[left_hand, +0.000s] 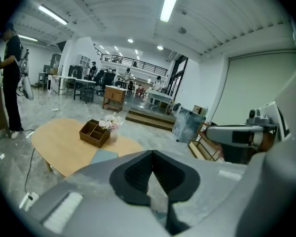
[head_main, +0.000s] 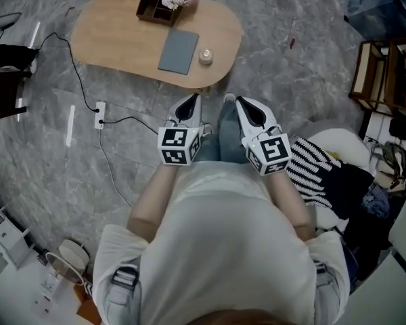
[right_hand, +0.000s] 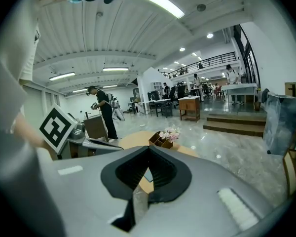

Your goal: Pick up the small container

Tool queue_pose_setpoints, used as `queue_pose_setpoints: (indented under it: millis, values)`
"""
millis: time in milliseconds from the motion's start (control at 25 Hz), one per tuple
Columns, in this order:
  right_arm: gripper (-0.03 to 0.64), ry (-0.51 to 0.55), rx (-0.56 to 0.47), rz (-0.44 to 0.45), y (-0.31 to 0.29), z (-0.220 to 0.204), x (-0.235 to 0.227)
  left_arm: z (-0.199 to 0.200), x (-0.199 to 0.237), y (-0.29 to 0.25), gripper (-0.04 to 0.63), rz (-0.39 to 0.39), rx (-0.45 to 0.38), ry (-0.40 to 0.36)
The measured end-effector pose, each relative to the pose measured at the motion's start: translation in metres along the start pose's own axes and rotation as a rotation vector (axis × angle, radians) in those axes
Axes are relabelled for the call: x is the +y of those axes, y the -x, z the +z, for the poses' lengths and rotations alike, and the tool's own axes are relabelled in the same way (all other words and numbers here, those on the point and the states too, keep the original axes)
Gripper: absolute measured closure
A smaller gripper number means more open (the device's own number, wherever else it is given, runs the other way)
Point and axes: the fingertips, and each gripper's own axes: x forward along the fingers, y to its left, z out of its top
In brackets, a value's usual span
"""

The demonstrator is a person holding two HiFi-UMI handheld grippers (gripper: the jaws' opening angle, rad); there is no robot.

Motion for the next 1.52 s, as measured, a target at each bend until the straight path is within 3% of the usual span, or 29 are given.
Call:
queue_pose_setpoints:
  millis: [560, 680, 800, 1000, 1520]
  values:
    - [0.615, -0.037, 0.156, 0.057, -0.098, -0.041, -0.078, -0.048, 0.05, -0.136, 0.591, 0.032, 0.101, 0.037]
    - [0.615, -0.064, 0.194, 0.066, -0.111, -0.059, -0.088, -0.068, 0.058, -0.167, 0.476, 0.014, 0.135, 0.032]
    - [0.615, -0.077, 0.224, 0.074, -0.123, -0.074, -0.099, -0.09, 0.071, -0.198, 0.434, 0.028, 0.163, 0.021]
    - [0.615, -0.097, 0.243, 0.075, -0.141, -0.091, -0.116, -0.127, 0.1, -0.244, 0.302, 0.07, 0.209, 0.002]
    - [0.615, -0.181, 0.326, 0.087, -0.16, -0.148, -0.148, -0.179, 0.141, -0.329, 0.218, 0.154, 0.25, -0.068]
